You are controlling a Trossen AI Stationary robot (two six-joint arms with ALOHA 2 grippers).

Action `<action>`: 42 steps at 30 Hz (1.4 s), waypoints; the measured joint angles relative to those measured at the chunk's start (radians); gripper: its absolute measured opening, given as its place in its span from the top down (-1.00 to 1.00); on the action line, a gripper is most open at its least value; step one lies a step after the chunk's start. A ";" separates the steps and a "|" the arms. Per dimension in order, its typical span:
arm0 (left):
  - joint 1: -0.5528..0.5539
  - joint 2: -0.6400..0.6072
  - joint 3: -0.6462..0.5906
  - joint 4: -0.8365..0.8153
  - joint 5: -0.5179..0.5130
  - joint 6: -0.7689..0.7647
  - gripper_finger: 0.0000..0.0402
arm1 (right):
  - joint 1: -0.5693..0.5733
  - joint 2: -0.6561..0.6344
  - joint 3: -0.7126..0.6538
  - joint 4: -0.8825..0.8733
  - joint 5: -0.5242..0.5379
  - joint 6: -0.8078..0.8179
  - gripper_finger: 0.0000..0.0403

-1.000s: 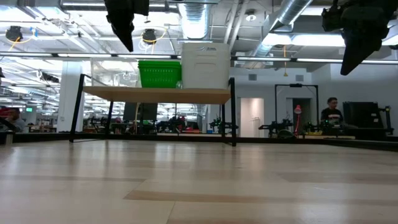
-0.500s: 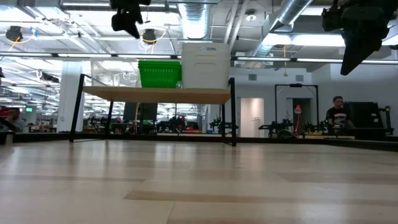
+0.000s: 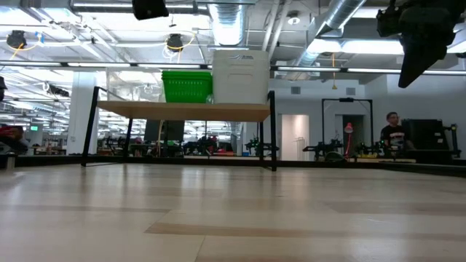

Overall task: Stack baskets on shelf by color
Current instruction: Stack the left transparent bin on top of the transparent bin on the shelf

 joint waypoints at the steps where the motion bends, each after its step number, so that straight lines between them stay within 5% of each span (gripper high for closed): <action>1: -0.019 0.000 0.000 0.000 -0.021 -0.014 -0.30 | 0.000 0.000 0.000 0.000 0.000 0.000 0.74; 16: -0.352 0.000 -0.005 -0.008 -0.309 -0.384 -0.30 | 0.001 0.000 0.000 0.008 -0.001 0.001 0.74; 23: -0.526 0.001 -0.100 -0.004 -0.397 -0.635 -0.30 | 0.001 0.000 0.000 0.017 -0.011 0.001 0.74; 33: -0.790 0.031 -0.297 0.225 -0.322 -0.938 -0.30 | 0.001 0.000 0.000 0.021 -0.028 0.001 0.74; 42: -0.983 0.184 -0.308 0.433 -0.239 -1.140 -0.30 | 0.001 0.000 0.000 0.040 -0.028 -0.052 0.74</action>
